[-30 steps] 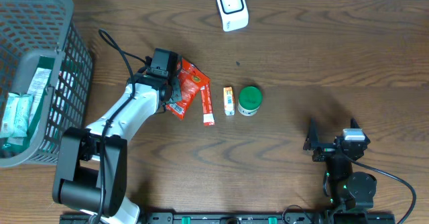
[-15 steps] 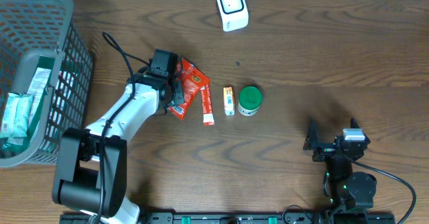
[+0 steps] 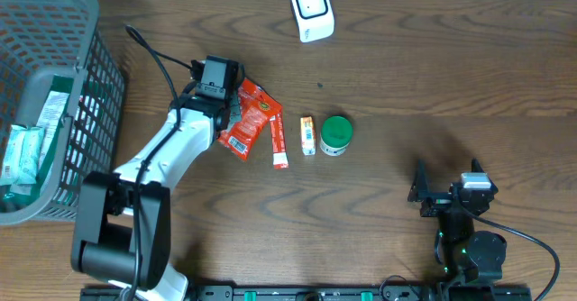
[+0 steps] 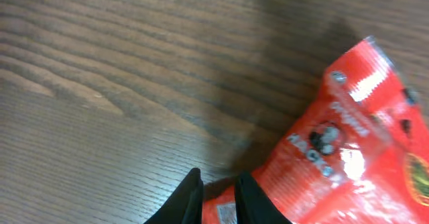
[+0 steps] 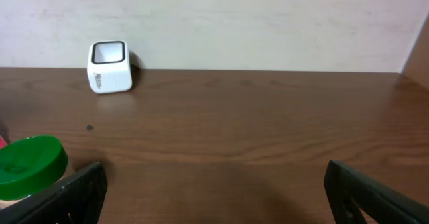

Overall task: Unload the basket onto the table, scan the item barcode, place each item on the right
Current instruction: 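Lower the red bag onto the table beside the snack stick and release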

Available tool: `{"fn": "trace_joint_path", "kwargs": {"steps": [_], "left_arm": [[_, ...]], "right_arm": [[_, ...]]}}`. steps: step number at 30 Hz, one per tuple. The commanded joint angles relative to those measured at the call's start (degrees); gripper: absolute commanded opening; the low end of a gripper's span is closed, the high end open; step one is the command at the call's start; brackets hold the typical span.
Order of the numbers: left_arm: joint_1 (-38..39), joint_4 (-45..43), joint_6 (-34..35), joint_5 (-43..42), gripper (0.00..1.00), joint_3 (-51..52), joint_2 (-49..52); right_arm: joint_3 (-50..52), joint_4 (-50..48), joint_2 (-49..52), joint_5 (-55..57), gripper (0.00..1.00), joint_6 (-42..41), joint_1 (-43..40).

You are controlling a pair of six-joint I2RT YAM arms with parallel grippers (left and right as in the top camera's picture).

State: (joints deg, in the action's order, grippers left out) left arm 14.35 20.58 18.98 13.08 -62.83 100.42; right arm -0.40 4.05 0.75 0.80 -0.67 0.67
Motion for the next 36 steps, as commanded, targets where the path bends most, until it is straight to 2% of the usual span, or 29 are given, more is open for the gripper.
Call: {"fn": "trace_joint_path", "kwargs": {"steps": [1,4,14,27,36], "left_arm": [[-0.3,0.3,-1.0,2.4,0.19,-0.6,3.3],[-0.3,0.7,-1.0,1.3,0.19,-0.4,4.6],[-0.1,3.2,-1.6,-12.7,0.19,-0.4,4.5],[0.6,4.1,-1.6,-12.8,0.19,-0.4,4.5],[4.5,4.2,-1.6,-13.1,0.19,-0.4,4.5]], "right_arm": [[0.1,0.2,0.0,-0.3,0.99,-0.6,0.1],[0.1,0.2,0.0,-0.3,0.99,-0.6,0.1],[0.1,0.2,0.0,-0.3,0.99,-0.6,0.1],[0.1,0.2,0.0,-0.3,0.99,-0.6,0.1],[0.1,0.2,0.0,-0.3,0.99,-0.6,0.1]]}}
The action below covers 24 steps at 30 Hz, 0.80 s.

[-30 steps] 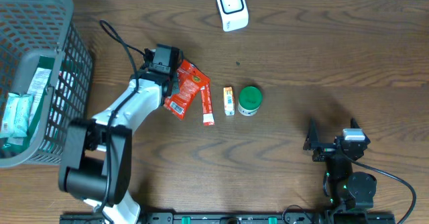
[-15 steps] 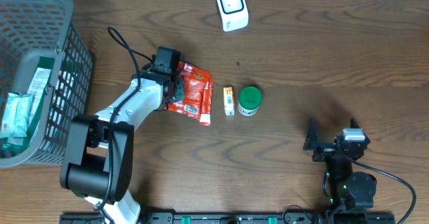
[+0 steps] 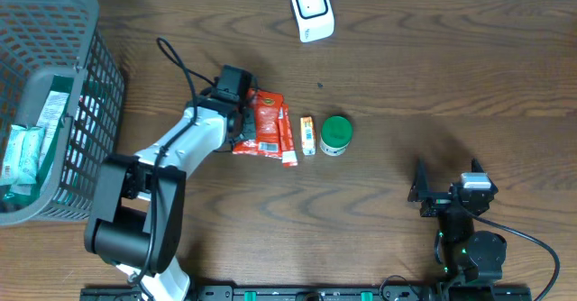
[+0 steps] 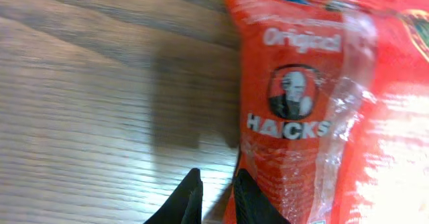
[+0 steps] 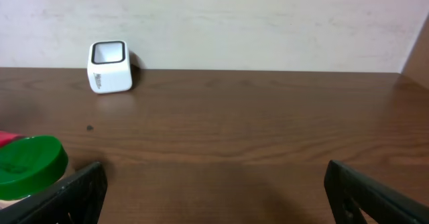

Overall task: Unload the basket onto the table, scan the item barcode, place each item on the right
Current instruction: 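Lower the red bag onto the table beside the snack stick and release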

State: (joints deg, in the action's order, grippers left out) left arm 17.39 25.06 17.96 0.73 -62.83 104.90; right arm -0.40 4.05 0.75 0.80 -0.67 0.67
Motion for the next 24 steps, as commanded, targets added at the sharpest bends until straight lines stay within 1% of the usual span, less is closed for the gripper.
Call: {"fn": "trace_joint_path", "kwargs": {"steps": [1,5,6,12,15,18,21,24], "left_arm": [[1.9,-0.5,-0.6,-0.7,0.19,-0.4,0.0],[2.2,-1.6,-1.0,-0.1,0.19,-0.4,0.0],[2.2,-1.9,-1.4,0.5,0.22,-0.4,0.0],[2.2,-2.8,-5.4,4.3,0.23,-0.7,-0.6],[2.2,-2.8,-5.7,4.7,0.27,-1.2,-2.6],[2.2,-2.1,-5.7,4.7,0.33,-2.1,-6.2],[1.7,-0.1,-5.7,4.8,0.49,-4.5,-10.6],[0.0,5.4,-5.7,4.9,0.53,-10.0,-14.8]], "right_arm": [[0.1,0.2,0.0,-0.3,0.99,-0.6,0.1],[0.1,0.2,0.0,-0.3,0.99,-0.6,0.1],[0.1,0.2,0.0,-0.3,0.99,-0.6,0.1],[0.1,0.2,0.0,-0.3,0.99,-0.6,0.1],[0.1,0.2,0.0,-0.3,0.99,-0.6,0.1],[0.1,0.2,0.0,-0.3,0.99,-0.5,0.1],[0.1,0.2,0.0,-0.3,0.99,-0.6,0.1],[0.1,0.2,0.0,-0.3,0.99,-0.6,0.1]]}}
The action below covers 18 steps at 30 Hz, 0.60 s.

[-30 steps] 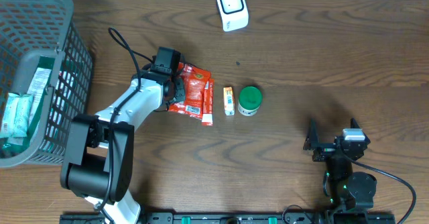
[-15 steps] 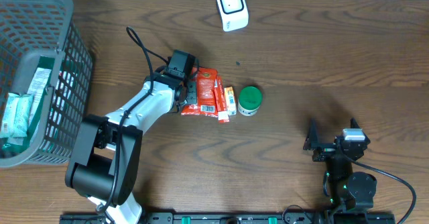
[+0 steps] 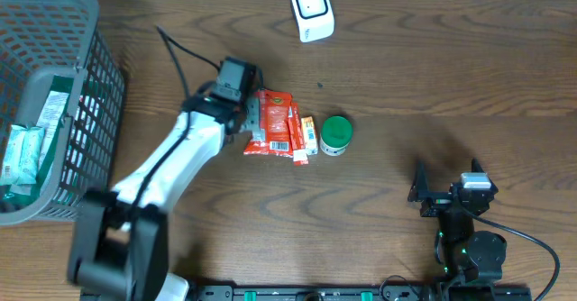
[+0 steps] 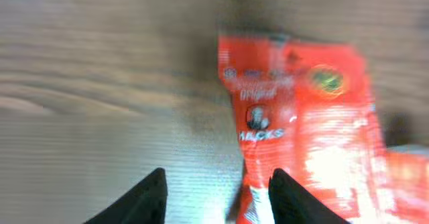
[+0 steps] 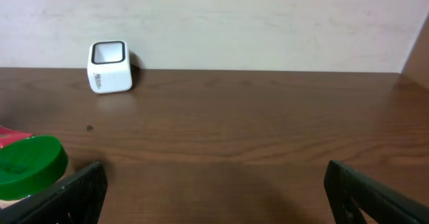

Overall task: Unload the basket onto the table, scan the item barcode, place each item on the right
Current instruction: 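Lower the red bag onto the table beside the snack stick and release, then move the left gripper back into the basket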

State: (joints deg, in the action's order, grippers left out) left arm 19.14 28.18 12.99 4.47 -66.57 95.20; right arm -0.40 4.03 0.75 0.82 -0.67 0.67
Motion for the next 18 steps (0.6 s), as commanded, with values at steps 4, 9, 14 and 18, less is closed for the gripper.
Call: {"fn": "trace_joint_path", "kwargs": {"steps": [4,9,14,18], "left_arm": [[-6.4,11.4,-0.8,1.2,0.59,-17.4,-8.5],[-16.1,19.7,-2.1,1.2,0.63,-32.0,-9.5],[-29.2,22.8,-2.0,2.7,0.63,-38.2,-9.5],[-40.4,23.0,-2.0,2.9,0.68,-37.5,-8.3]], "right_arm": [[0.1,0.2,0.0,-0.3,0.99,-0.6,0.1],[0.1,0.2,0.0,-0.3,0.99,-0.6,0.1],[0.1,0.3,0.0,-0.3,0.99,-0.6,0.1],[0.1,0.2,0.0,-0.3,0.99,-0.6,0.1]]}}
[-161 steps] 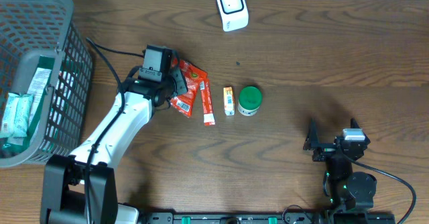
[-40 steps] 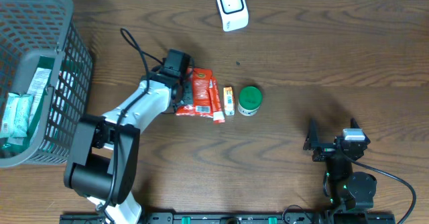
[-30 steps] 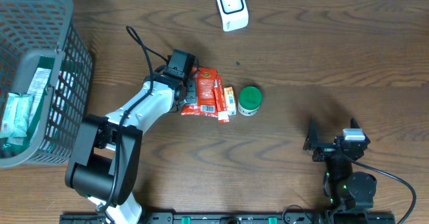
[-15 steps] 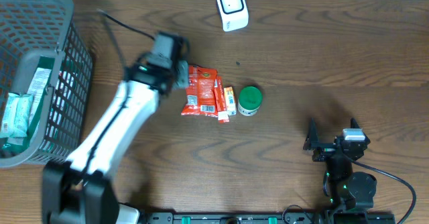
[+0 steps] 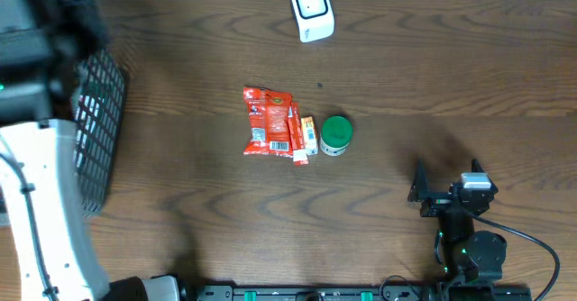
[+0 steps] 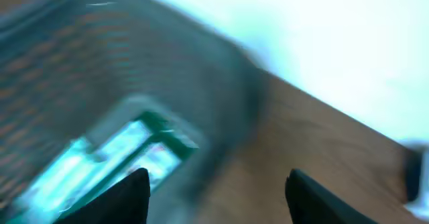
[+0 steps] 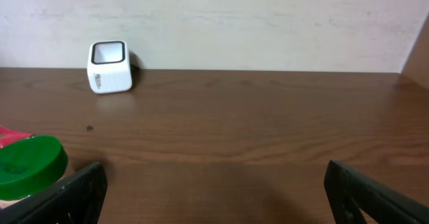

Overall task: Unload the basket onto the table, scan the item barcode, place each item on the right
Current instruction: 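Move the left gripper back into the basket, then grasp the mint-green wipes pack in the basket with the left gripper and lift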

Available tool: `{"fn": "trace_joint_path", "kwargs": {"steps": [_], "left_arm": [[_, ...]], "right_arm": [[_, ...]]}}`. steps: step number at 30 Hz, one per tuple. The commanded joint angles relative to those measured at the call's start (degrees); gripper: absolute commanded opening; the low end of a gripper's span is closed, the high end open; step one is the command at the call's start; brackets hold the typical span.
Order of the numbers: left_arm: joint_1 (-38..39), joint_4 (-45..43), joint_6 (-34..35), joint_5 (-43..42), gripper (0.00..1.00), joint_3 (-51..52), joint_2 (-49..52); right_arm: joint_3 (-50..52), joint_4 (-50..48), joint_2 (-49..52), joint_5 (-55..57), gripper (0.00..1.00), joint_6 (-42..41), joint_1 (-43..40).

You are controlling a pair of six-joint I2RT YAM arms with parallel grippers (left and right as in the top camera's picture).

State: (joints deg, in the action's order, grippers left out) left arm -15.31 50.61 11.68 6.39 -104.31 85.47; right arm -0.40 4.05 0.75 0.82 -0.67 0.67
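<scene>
The red snack packet (image 5: 268, 121) lies flat at the table's middle, with a thin red stick pack (image 5: 294, 135), a small yellow-white box (image 5: 308, 134) and a green-lidded jar (image 5: 336, 134) to its right. The white scanner (image 5: 311, 11) stands at the far edge and shows again as the scanner (image 7: 109, 76) in the right wrist view. My left gripper (image 6: 218, 200) is open, high over the basket (image 6: 80, 96); that view is blurred. My right gripper (image 7: 214, 197) is open and empty near the front right.
The grey mesh basket (image 5: 101, 125) at the left holds green-white packets (image 6: 107, 157). My left arm (image 5: 41, 193) fills the left side of the overhead view. The green jar lid (image 7: 30, 158) shows low left in the right wrist view.
My left arm has left the red packet and now stands raised at the far left above the basket, its gripper still open. The packet and the right arm have not moved.
My left gripper was shut at a corner of the red packet, which lay slanted. Then the packet lay turned and nearer the stick pack, the gripper still shut. Then the gripper was open beside the straightened packet. Now it is over the basket.
</scene>
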Motion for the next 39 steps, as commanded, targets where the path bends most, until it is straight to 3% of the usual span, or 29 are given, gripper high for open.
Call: {"fn": "trace_joint_path", "kwargs": {"steps": [1,5,10,20,24,39], "left_arm": [[-8.2,0.9,-0.7,1.0,0.69,0.5,1.9],[-16.7,3.1,-2.7,1.0,0.75,1.4,5.6],[-22.2,7.6,-6.6,2.8,0.77,1.8,13.2],[-23.2,10.0,-16.0,4.0,0.78,1.8,27.0],[-23.2,9.5,-16.2,10.8,0.79,1.8,30.9],[-24.0,5.1,-17.7,11.1,0.81,1.9,38.8]], "right_arm": [[0.1,0.2,0.0,-0.3,0.99,-0.6,0.1],[0.1,0.2,0.0,-0.3,0.99,-0.6,0.1],[0.1,0.2,0.0,-0.3,0.99,-0.6,0.1],[0.1,0.2,0.0,-0.3,0.99,-0.5,0.1],[0.1,0.2,0.0,-0.3,0.99,-0.6,0.1],[0.1,0.2,0.0,-0.3,0.99,-0.6,0.1]]}}
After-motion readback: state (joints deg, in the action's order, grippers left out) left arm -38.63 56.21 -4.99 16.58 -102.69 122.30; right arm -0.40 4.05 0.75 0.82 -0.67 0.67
